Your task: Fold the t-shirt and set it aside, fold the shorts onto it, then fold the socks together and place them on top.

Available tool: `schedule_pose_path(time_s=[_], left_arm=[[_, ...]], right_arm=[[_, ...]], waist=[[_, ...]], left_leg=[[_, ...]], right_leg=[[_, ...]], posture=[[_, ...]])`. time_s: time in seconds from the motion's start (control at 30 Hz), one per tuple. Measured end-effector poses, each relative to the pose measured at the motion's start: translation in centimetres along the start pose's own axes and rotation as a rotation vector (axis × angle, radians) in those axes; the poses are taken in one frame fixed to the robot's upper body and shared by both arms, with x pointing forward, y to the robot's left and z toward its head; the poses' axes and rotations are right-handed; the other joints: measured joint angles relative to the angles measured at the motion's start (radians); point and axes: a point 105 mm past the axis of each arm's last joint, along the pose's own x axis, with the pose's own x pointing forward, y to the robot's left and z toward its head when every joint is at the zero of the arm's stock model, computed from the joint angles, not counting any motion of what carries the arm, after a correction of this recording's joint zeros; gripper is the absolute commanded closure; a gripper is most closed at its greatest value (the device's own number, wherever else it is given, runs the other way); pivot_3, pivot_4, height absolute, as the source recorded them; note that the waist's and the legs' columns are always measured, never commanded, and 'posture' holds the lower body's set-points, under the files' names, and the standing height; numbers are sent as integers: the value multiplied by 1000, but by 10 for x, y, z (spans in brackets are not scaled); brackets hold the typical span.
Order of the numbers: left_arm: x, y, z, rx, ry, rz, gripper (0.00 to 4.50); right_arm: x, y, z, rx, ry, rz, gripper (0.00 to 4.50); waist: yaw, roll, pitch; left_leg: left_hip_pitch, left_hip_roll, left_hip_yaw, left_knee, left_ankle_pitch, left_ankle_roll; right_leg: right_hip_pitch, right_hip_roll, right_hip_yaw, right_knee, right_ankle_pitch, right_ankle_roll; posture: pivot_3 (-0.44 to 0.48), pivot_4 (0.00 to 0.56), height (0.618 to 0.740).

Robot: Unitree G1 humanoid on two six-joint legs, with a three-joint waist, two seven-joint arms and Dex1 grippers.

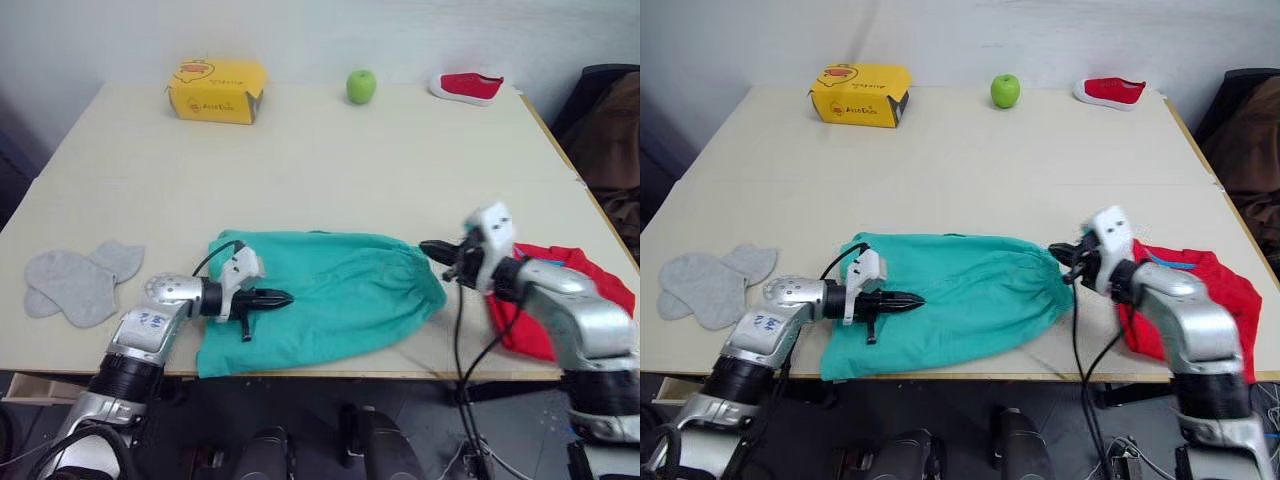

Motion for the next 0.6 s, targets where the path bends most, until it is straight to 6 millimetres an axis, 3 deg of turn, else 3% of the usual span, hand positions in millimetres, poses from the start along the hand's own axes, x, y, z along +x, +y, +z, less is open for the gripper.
schedule_pose_path(time_s=[0.1, 0.23, 0.4, 0.6], left_arm=[[6, 7, 4, -9, -16, 14, 4500], [13, 7, 9, 12, -31, 2, 4500], [20, 4, 8, 25, -36, -20, 4500], [24, 1, 7, 51, -26, -39, 4500]], right_arm=[[-36, 9, -7, 153, 48, -24, 3217], [-61, 30, -30, 336, 114, -32, 1772], [-67, 70, -71, 610, 145, -11, 37], [-44, 65, -79, 820, 84, -65, 37]], waist=[[5, 0, 0], [0, 0, 0], [-7, 0, 0], [-7, 0, 0]], left_leg=[[0, 0, -1, 0, 0, 0], [0, 0, -1, -1, -3, 5], [1, 0, 0, -4, -3, 5], [2, 0, 0, -5, -3, 4]], right_leg=[[0, 0, 0, 0, 0, 0], [0, 0, 0, 0, 0, 0], [0, 0, 2, 0, 0, 0], [0, 0, 2, 0, 0, 0]], posture=[[0, 150, 740], [0, 150, 740], [0, 150, 740], [0, 150, 740]])
